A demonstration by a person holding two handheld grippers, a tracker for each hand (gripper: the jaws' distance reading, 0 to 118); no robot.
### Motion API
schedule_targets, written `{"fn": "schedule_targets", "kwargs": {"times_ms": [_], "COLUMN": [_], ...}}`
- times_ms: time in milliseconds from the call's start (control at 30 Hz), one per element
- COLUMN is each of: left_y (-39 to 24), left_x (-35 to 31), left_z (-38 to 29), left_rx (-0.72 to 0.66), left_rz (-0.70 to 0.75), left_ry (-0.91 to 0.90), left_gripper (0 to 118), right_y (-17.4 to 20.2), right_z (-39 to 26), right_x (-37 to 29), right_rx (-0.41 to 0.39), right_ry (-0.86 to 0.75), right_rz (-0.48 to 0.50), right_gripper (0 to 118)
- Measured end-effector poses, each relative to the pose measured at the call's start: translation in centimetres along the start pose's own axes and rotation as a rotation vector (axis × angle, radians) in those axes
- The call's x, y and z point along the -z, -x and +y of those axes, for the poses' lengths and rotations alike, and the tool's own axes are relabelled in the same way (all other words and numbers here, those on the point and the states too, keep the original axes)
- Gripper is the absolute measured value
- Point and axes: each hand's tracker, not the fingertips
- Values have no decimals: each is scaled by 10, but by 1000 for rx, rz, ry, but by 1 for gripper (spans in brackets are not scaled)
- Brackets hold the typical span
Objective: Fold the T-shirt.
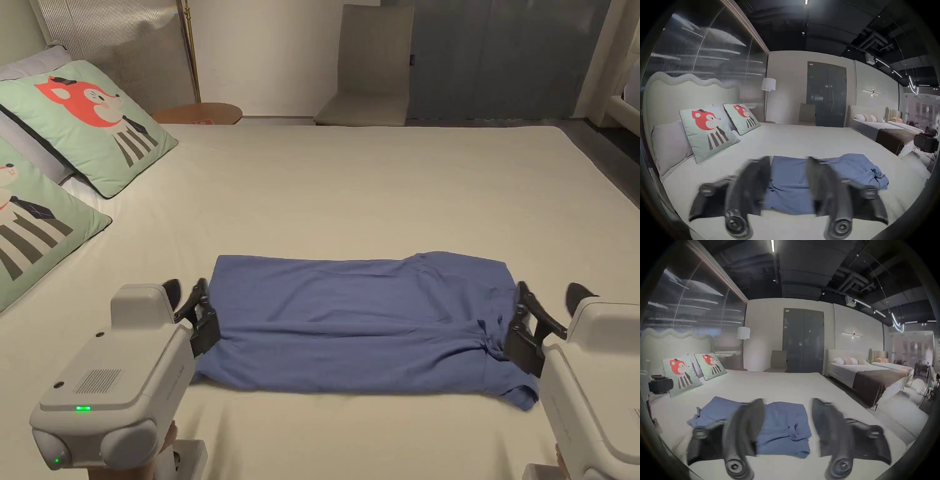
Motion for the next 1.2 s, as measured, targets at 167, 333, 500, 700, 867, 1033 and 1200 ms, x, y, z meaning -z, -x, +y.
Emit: {"fn": "schedule_targets", "kwargs": {"times_ms": [167, 333, 500, 700, 867, 1033, 1200], "left_y": [0, 6, 20, 53, 70, 75, 61], "left_x": [-1, 21, 58, 114, 146, 163, 158], "left_z": [-7, -10, -24, -50, -82, -107, -106], "left_rx": [-1, 27, 100, -29, -56, -74, -48], "left_rz": [-34, -14, 5, 12, 54, 56, 34], "left_ry": [19, 114, 253, 534, 671, 742, 709], "left_gripper": [0, 0, 0, 68, 95, 44, 6], "right_y": [-1, -5, -3, -4, -3, -8, -16], "right_z": [-8, -9, -6, -7, -14, -23, -32], "right_x": [1, 5, 7, 22, 36, 51, 57], "right_rx": [-9, 4, 6, 7, 6, -3, 5], "right_ry": [21, 25, 35, 62, 95, 129, 185], "right_rz": [3, 3, 12, 15, 18, 17, 6], "right_gripper": [1, 1, 1, 1, 1, 1, 1]}}
